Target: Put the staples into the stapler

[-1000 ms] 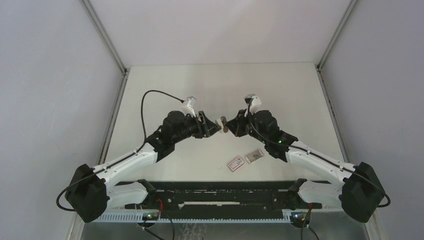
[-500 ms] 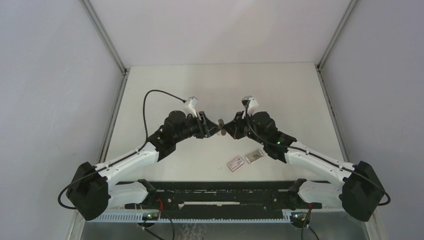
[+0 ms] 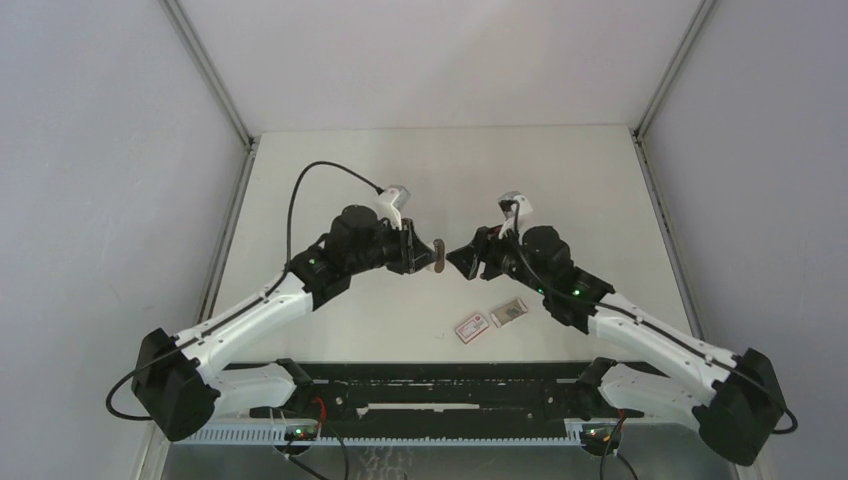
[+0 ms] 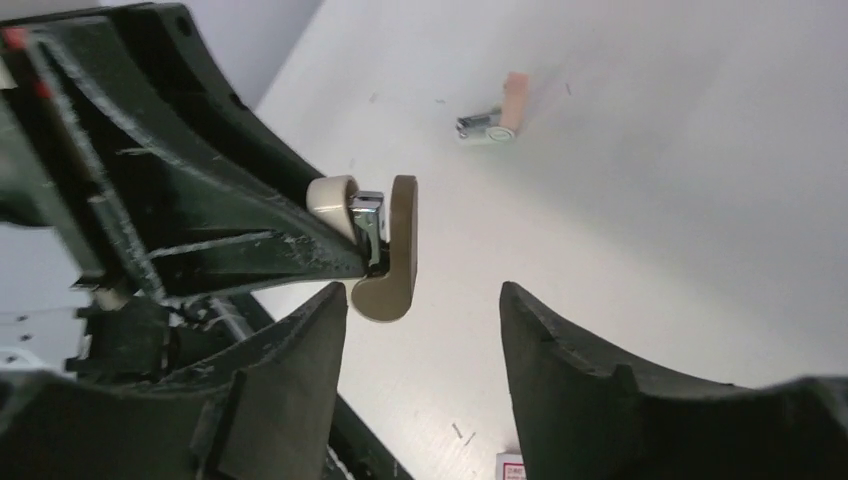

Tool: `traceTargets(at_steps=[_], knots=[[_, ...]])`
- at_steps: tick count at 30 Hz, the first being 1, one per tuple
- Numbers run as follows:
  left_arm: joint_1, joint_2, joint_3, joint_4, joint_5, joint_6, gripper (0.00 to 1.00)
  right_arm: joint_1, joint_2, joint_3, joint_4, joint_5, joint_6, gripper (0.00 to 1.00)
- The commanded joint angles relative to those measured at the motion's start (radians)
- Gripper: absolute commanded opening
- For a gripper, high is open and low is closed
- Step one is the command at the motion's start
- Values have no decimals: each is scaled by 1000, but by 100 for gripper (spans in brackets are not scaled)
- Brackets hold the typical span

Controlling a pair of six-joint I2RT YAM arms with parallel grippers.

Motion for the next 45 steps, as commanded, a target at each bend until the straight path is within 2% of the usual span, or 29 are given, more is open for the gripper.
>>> traceTargets(at_steps=[1, 6, 8, 11, 14, 19, 29, 34, 45], knots=[[-39, -23, 180, -300, -35, 215, 0, -76, -127, 16, -80, -78, 37, 58], [-170, 14, 275, -479, -179, 474, 0, -199, -132, 22, -157, -316, 125, 58], [-225, 14, 236, -455, -233, 557, 0, -204, -120, 25, -157, -376, 147, 58], [-262, 16, 207, -437, -242, 587, 0, -191, -89, 28, -138, -447, 187, 58], [-279, -6, 186, -426, -264, 597, 0, -151, -56, 28, -111, -456, 197, 57], [-284, -18, 182, -420, -262, 604, 0, -118, 1, 28, -84, -480, 216, 45], [-300, -33, 176, -422, -254, 615, 0, -102, 65, 29, 15, -475, 286, 40], [-305, -42, 173, -423, -260, 619, 0, -94, 108, 29, 66, -494, 310, 31], [-321, -67, 167, -409, -261, 624, 0, -70, 177, 28, 118, -512, 316, 21]])
